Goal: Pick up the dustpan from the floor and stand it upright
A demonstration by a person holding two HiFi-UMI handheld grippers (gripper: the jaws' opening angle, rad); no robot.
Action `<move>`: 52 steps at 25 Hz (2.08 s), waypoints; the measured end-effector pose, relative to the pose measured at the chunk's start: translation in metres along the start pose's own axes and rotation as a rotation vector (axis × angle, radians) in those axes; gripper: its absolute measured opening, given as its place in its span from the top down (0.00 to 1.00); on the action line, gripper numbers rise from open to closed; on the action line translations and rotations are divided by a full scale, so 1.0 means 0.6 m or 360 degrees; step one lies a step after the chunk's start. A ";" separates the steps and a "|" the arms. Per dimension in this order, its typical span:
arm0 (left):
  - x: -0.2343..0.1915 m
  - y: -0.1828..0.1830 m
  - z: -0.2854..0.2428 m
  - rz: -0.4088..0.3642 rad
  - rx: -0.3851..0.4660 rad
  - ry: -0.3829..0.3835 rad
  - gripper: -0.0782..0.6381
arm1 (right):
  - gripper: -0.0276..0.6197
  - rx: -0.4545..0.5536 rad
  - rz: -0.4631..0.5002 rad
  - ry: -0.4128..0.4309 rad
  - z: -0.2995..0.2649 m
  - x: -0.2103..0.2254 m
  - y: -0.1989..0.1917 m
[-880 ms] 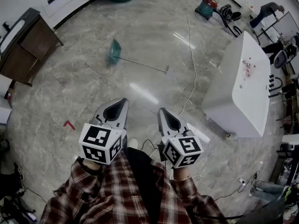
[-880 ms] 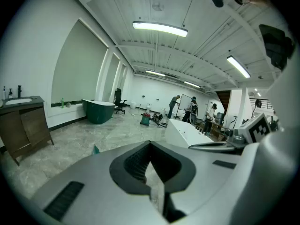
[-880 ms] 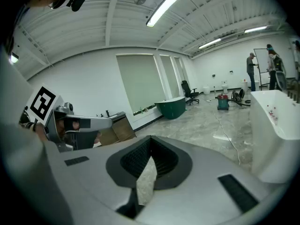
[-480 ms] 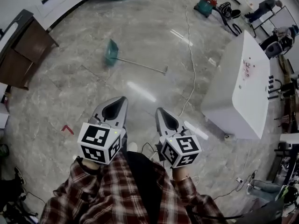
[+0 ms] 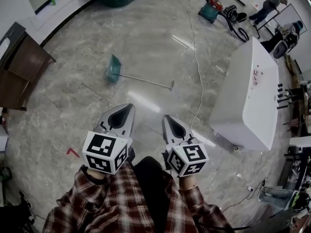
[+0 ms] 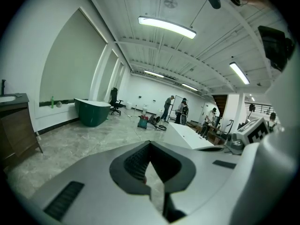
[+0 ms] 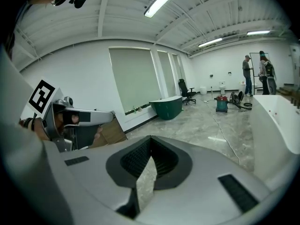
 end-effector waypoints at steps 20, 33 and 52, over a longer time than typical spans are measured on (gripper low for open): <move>0.059 0.074 -0.251 0.0064 -0.0031 0.0036 0.89 | 0.94 -0.0059 0.0012 -0.0004 -0.053 0.243 0.103; 0.132 0.098 -0.358 0.0206 0.0017 0.0333 0.89 | 0.94 -0.0162 0.0102 0.0283 -0.076 0.417 0.159; 0.040 0.166 -0.578 0.0202 -0.0108 0.0251 0.89 | 0.94 -0.0258 -0.0045 0.0218 -0.237 0.538 0.212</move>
Point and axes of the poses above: the fingertips, and each gripper's own axes: z backward along the fingers, x to its right, y out of its top, the point moved 9 cm from there along z, backward along the fingers, and after that the axes turned 10 degrees about y, right-handed, at the moved point
